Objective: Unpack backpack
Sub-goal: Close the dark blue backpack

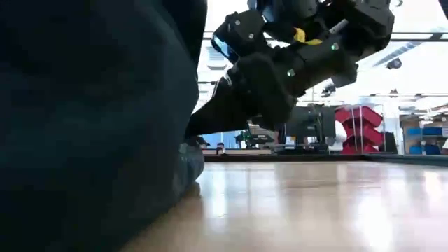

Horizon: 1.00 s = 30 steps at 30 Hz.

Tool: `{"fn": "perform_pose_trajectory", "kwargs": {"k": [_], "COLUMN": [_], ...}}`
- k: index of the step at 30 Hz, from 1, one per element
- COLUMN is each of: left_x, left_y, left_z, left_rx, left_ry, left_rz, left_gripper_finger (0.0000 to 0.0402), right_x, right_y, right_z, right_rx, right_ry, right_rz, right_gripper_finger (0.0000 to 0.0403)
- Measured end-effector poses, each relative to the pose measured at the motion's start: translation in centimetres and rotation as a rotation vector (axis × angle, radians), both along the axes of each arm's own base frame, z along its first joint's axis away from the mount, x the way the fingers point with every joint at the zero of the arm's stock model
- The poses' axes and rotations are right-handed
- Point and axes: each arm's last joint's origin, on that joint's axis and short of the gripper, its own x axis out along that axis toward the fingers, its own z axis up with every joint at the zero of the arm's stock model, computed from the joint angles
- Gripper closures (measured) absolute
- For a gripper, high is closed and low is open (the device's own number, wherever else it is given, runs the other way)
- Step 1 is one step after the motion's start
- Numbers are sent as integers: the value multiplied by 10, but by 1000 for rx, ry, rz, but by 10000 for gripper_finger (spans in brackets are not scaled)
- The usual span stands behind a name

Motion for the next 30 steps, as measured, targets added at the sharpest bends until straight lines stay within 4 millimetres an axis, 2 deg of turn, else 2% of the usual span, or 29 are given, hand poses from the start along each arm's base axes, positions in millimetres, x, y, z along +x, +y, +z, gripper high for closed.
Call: {"fn": "perform_pose_trajectory", "kwargs": {"k": [2,6,11,18,26,30], "left_x": [6,14,18,20,23,20], "left_y": [17,42,56,68,92,106], "left_z": [-3,-10,-15,-15,-14,-23], "left_rx": [21,43,48,71,87,19], "left_ry": [17,46,67,46,-22,-53], "left_rz": [-10,-20,-20,-4,-15,-29], "left_gripper_finger": [402,397,365,292,212,186], "right_x": [-1,-2,-5,-10,-20,-22], "right_y": [-1,-3,-6,-18,-24,-24], "right_z": [-2,-2,-1,11,29,36], "right_rx": [-45,-94,-222,-406,-490,-493], "right_ry": [18,27,30,48,68,60], "right_rz": [-31,-44,-107,-210,-199,-194], "right_gripper_finger": [345,395,401,402,403,403]}}
